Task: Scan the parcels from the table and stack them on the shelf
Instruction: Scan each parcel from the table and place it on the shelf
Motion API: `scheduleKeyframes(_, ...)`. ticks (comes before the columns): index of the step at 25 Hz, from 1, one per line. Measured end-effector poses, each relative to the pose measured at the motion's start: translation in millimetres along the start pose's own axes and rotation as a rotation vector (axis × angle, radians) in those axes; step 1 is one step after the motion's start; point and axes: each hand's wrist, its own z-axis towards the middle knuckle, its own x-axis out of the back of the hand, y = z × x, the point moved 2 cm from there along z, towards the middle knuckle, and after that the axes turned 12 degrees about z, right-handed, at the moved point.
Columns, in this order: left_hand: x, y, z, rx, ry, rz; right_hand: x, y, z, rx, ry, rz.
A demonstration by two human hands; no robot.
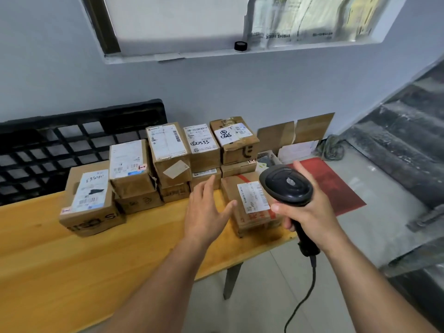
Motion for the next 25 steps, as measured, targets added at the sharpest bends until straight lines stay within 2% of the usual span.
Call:
scheduleKeyframes(7, -47, 5, 23, 0.134, -0.217, 0.001, 22, 36, 39, -0.117, 0.018, -0.019)
scheduleKeyframes(17, -93, 18, 10, 0.439, -0.425, -0.023, 29, 92, 84, -0.312, -0.244, -0.062)
scheduleKeyframes(22, -97, 33, -12, 0.592, -0.385, -0.209, 30, 104, 80, -0.352, -0.393, -0.011)
scheduleKeyframes(25, -81, 41, -32, 0.654, -0.242, -0.347, 31, 102, 68, -0.371, -0.481, 0.096)
